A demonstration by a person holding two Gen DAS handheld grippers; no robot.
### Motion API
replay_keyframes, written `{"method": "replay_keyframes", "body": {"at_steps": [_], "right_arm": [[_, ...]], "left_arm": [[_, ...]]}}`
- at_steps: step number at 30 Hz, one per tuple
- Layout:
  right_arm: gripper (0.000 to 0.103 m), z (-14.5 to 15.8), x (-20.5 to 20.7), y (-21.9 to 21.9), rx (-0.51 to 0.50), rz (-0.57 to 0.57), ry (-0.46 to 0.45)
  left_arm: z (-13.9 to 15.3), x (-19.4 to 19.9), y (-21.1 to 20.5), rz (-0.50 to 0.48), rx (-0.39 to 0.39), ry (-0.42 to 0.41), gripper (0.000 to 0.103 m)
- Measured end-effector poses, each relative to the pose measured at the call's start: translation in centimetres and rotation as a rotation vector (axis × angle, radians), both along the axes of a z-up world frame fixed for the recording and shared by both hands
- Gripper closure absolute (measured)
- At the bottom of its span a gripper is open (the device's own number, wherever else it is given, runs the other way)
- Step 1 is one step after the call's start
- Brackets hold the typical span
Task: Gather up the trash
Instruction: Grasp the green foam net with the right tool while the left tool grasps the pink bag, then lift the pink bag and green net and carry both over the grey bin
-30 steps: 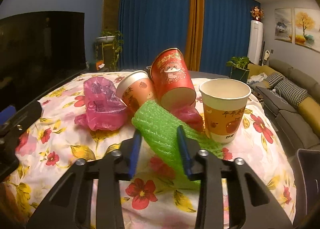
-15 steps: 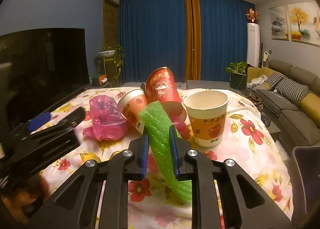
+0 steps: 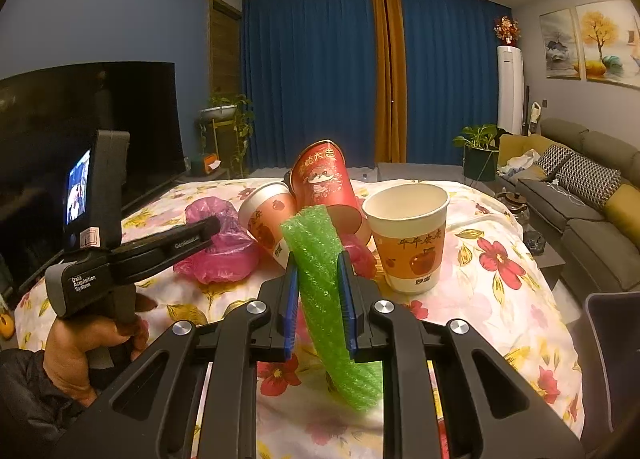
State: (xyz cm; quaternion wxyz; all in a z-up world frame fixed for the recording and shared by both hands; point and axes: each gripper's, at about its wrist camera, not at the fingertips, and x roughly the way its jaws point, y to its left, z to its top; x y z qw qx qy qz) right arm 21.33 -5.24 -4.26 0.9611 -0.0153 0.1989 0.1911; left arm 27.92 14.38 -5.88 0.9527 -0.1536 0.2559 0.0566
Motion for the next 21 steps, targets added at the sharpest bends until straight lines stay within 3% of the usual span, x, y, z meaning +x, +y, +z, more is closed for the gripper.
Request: {"method": "replay_keyframes", "body": {"at_steps": [5,21], "right_arm": [[0.083,0.2,-0.3,-0.1,0.004,0.004,-0.001],[0.083,2.0,-3.6,-2.9,0.043,0.005,-0.022]], "left_arm": [[0.1,-1.3,-0.5,-0.012,0.016,-0.023,0.100],[2.2,-12.1,-1.8,0.049,0.065,-0.127,0.101]]}}
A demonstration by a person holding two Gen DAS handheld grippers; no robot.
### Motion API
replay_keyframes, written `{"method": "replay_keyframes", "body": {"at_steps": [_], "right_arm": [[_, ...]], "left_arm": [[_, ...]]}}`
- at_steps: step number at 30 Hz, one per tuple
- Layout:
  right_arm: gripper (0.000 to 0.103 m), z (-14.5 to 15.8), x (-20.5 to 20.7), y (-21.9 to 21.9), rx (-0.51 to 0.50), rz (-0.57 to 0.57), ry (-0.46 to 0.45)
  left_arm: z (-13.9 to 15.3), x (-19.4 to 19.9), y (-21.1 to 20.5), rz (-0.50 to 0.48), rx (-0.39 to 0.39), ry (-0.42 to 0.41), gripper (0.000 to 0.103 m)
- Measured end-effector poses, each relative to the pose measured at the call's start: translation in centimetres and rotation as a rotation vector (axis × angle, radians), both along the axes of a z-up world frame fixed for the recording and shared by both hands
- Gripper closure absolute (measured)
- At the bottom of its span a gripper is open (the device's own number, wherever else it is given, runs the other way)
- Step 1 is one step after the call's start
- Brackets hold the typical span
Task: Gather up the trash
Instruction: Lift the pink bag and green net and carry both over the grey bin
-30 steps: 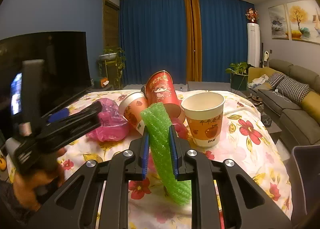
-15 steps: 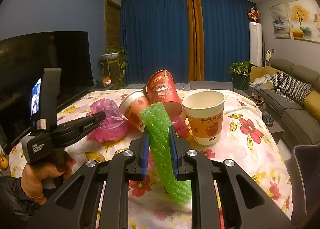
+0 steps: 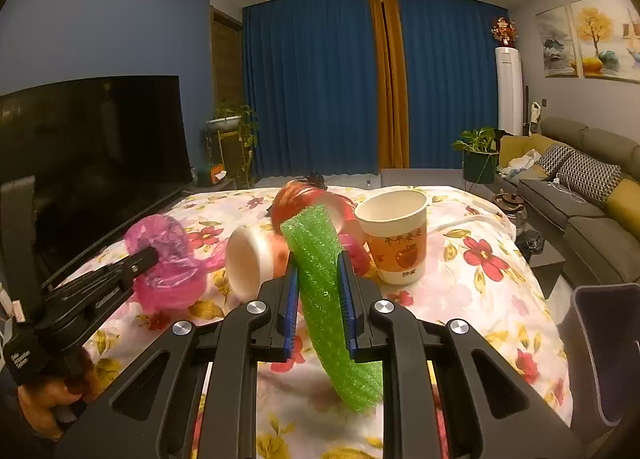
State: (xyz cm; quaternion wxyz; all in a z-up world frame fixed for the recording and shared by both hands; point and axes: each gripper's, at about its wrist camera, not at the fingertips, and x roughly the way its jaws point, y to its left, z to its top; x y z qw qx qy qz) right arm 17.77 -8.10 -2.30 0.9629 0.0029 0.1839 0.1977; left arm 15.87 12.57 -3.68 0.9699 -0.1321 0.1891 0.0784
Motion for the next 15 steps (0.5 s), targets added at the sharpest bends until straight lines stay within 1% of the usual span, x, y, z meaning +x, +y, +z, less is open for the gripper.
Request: {"method": "replay_keyframes", "body": {"at_steps": [5,9,15], "right_arm": [[0.083,0.5,-1.6,-0.9,0.005,-0.014,-0.010],[0.083,1.0,-2.8,-1.5,0.008,-0.028,-0.026],[0.083,1.4,-4.2,-2.3,0.016,-0.041,-0.037]], "left_arm": [[0.0,-1.7,-0.4,-0.007,-0.005,-0.010,0.101],[0.5,-2.9,-0.7,-0.014,-0.013,-0.030,0.101],[1.8,-4.2,-2.1,-0.045,0.014,-0.068,0.101]]}}
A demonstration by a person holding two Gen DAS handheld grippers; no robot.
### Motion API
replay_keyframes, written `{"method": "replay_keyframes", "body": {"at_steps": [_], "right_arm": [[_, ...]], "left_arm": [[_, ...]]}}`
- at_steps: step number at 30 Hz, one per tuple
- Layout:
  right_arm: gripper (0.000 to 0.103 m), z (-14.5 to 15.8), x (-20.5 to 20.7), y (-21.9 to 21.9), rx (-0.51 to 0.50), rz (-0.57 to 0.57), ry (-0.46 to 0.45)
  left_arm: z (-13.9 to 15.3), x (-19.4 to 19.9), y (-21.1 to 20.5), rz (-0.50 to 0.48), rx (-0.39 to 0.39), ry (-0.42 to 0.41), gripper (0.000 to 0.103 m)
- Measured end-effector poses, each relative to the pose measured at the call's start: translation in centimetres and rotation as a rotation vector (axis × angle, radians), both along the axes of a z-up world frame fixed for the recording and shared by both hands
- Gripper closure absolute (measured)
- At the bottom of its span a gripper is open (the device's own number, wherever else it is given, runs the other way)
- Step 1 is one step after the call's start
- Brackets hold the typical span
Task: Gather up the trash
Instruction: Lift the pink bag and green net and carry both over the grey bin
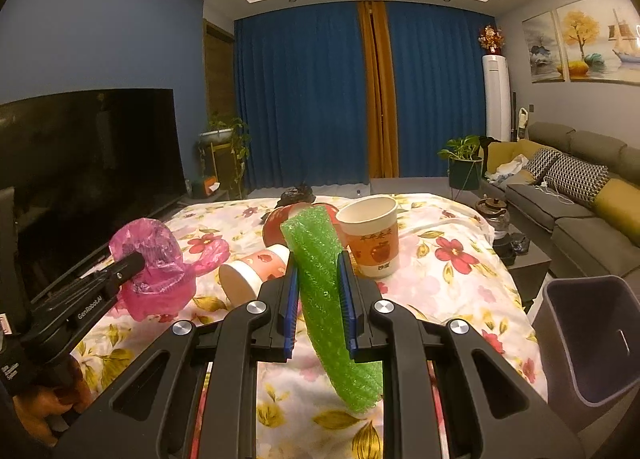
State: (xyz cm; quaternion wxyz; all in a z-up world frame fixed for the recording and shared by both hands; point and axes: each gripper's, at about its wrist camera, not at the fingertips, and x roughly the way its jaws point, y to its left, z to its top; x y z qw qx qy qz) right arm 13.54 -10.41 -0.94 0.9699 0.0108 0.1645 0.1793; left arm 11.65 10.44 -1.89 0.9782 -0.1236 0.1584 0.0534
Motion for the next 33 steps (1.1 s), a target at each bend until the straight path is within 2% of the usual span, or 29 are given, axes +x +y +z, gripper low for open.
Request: {"method": "replay_keyframes", "body": {"at_steps": [16,33], "right_arm": [[0.083,0.5,-2.9,-4.2,0.018,-0.090,-0.024],[0.083,1.0,-3.9,-12.3,0.027,-0.240,-0.050]], "left_arm": [[1.3,-1.1,-7.8,-0.181,0.047,-0.040,0.101],[1.9,-0.1,-17.0,-0.358,0.087,-0.073,0.101]]}}
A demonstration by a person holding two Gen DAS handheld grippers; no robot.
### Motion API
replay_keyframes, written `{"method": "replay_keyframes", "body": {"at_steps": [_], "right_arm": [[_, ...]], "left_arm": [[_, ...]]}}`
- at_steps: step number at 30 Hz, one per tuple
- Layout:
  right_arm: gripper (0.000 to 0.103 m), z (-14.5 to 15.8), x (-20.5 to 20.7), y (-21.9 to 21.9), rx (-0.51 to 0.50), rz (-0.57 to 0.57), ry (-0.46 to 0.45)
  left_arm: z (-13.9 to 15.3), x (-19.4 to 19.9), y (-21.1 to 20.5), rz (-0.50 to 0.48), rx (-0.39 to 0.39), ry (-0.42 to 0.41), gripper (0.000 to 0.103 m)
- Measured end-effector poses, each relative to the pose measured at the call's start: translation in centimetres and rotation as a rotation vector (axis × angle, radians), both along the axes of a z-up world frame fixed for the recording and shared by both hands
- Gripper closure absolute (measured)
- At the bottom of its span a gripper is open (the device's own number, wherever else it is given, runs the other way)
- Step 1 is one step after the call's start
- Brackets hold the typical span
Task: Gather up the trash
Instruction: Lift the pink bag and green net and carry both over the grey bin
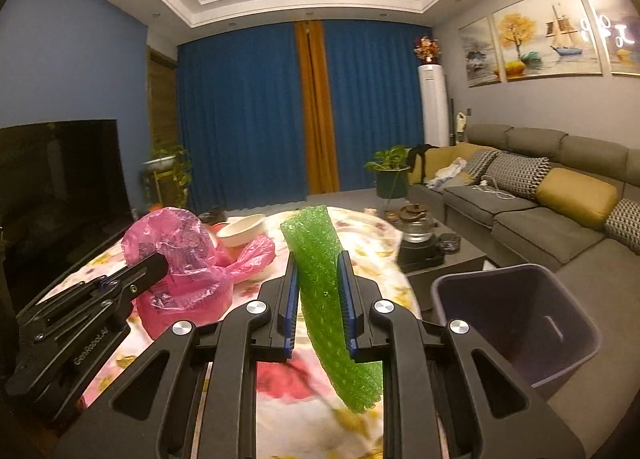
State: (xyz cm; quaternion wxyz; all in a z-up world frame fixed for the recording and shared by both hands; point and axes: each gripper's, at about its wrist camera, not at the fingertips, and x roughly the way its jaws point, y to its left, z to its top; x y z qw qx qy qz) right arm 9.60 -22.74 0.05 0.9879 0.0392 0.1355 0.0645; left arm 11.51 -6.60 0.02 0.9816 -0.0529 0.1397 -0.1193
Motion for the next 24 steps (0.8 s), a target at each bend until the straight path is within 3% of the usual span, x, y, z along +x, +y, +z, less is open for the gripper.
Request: {"method": "replay_keyframes", "body": {"at_steps": [24], "right_arm": [[0.083,-0.8,1.0,-11.2,0.010,-0.208,-0.027]], "left_arm": [[-1.0,4.0,-12.6,-0.237,0.038,-0.006,0.101]]}}
